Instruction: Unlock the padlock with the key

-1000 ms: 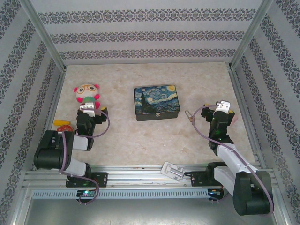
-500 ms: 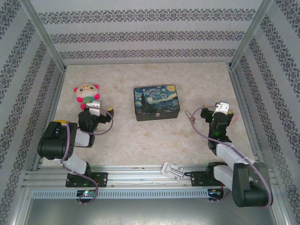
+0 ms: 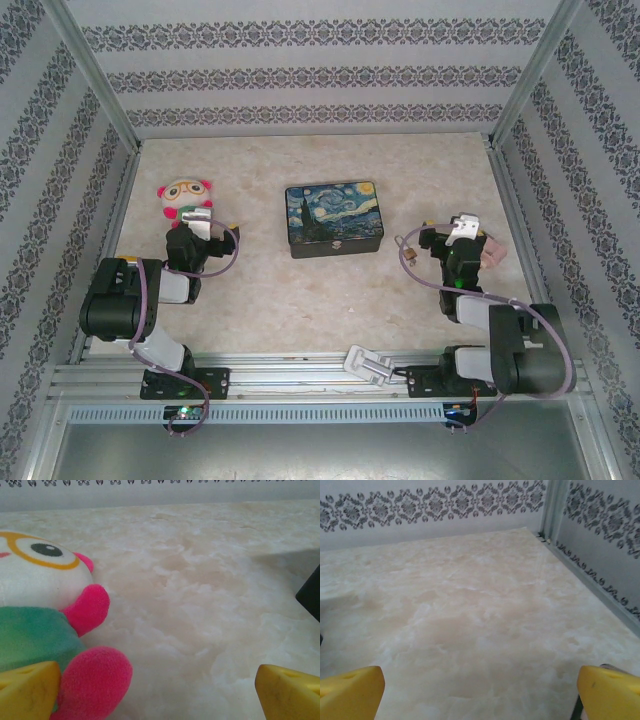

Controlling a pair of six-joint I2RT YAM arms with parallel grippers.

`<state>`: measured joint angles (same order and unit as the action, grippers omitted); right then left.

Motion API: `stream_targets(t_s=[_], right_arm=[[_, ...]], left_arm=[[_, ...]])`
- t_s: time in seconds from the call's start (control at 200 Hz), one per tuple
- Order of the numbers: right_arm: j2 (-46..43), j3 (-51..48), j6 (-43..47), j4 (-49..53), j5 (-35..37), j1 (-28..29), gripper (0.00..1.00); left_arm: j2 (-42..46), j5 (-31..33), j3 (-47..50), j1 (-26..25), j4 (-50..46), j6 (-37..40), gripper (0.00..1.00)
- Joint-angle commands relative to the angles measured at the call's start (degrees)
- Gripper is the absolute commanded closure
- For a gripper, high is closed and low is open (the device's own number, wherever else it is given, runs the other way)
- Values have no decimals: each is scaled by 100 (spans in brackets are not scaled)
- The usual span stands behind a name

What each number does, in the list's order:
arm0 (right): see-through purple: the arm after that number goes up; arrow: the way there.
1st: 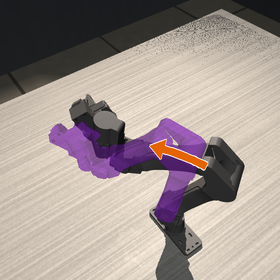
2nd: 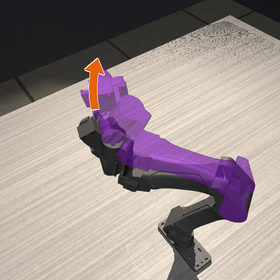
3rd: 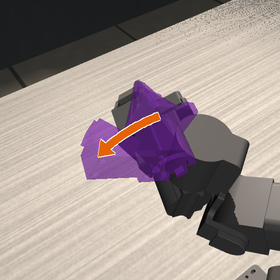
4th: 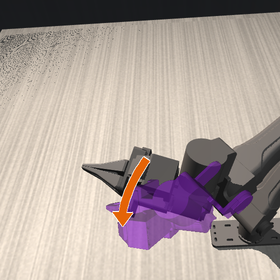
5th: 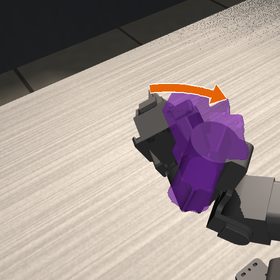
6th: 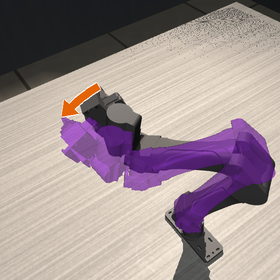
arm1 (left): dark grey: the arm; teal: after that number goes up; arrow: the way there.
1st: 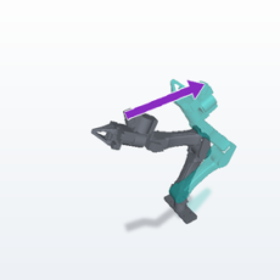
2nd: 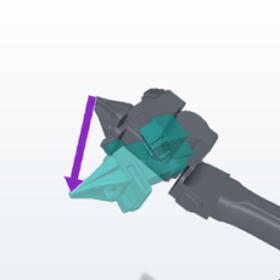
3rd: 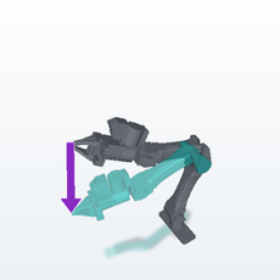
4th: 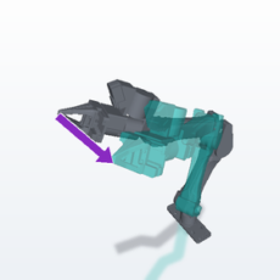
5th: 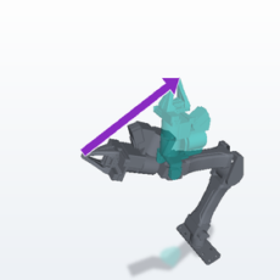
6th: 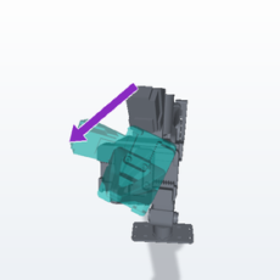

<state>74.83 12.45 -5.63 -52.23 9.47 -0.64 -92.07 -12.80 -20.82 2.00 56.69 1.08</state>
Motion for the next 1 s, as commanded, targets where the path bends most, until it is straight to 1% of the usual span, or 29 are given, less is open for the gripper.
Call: stream_targets(t_s=[0.0,0.11,0.38,0.525,0.68,0.85,0.994], right_arm=[[232,51,-22,-625,-306,-50,2],[507,76,-9,-822,-353,-56,2],[1225,115,18,-1454,-472,-50,2],[1208,255,-13,-1177,-411,-50,2],[1236,429,52,-896,-593,-50,2],[1271,692,181,-405,-1042,-50,2],[1277,900,349,-226,-1463,-50,2]], left_arm=[[75,130,-89,72,-124,-81,1],[78,335,-98,72,-143,-143,1],[84,357,-89,72,-134,-145,1],[84,361,-89,73,-138,-144,1],[84,362,-93,74,-136,-148,1],[81,361,-89,72,-132,-143,1],[84,363,-97,72,-131,-146,1]])
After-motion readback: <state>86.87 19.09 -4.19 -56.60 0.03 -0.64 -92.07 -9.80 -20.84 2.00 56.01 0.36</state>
